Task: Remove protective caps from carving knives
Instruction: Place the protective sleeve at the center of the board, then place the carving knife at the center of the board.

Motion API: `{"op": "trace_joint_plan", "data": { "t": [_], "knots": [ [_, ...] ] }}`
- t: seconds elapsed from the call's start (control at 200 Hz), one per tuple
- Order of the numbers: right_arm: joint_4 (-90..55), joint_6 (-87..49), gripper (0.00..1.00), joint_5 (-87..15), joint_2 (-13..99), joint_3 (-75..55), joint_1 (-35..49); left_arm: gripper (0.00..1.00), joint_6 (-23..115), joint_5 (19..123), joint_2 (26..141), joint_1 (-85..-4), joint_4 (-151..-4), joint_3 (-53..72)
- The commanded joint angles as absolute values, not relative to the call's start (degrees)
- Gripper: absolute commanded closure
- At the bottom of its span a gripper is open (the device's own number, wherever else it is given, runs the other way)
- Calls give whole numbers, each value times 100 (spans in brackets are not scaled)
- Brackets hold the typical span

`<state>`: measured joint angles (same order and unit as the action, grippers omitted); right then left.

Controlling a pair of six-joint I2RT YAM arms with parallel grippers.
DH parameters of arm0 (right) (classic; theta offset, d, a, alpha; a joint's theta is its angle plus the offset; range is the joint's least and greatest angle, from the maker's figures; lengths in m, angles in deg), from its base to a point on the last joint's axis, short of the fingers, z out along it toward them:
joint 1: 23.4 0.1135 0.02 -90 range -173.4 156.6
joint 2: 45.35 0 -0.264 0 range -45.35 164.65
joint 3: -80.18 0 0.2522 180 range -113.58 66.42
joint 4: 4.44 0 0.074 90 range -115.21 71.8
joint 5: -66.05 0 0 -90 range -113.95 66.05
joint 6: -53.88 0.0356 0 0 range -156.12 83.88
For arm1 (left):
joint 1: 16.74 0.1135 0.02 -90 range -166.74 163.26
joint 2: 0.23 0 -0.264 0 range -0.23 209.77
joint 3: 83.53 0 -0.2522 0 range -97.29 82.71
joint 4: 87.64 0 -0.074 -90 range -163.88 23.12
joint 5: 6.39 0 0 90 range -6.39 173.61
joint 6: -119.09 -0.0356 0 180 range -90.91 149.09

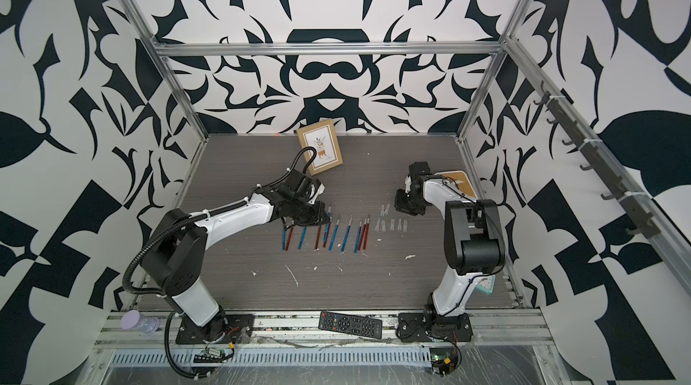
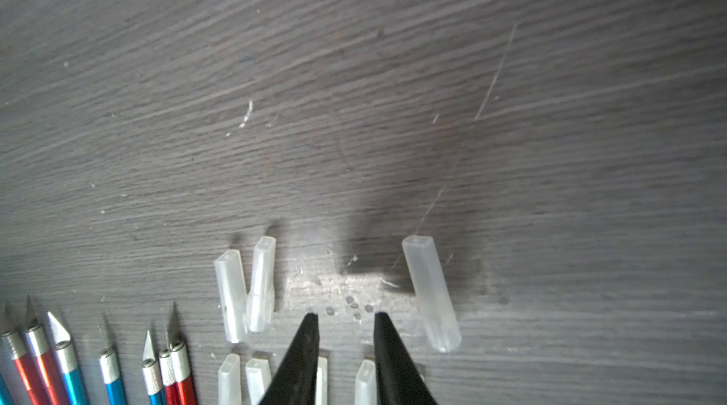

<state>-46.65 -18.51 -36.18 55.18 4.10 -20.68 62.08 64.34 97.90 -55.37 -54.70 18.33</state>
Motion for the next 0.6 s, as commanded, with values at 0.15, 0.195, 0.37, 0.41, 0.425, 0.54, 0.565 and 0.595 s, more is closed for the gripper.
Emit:
{"op": "trace_joint_plan", "data": {
  "t": [0.15,0.195,0.37,0.41,0.425,0.54,0.565,0.595],
  "knots": [
    [-4733,-1901,56,-3694,5057,226,-2049,100,6188,6531,9774,-5541,-5286,1844],
    [-4743,-1894,52,-3705,5032,218,-2047,100,6187,6548,9775,-5542,-5278,1841],
    [-4724,-1871,28,-3696,4890,235,-2050,100,6170,6626,9772,-5541,-5205,1859],
    [-4721,-1854,23,-3695,4870,232,-2050,100,6162,6637,9768,-5541,-5162,1855],
    [-4719,-1854,21,-3684,4858,238,-2050,100,6154,6651,9773,-5541,-5141,1859],
    [-4668,-1737,9,-3629,4766,283,-2048,100,6038,6862,9777,-5541,-4944,1835],
    [-4639,-1685,6,-3588,4741,316,-2050,100,6015,6897,9768,-5541,-4903,1837],
    [-4593,-1641,2,-3582,4701,352,-2050,100,5996,6937,9776,-5542,-4861,1845]
  ]
}}
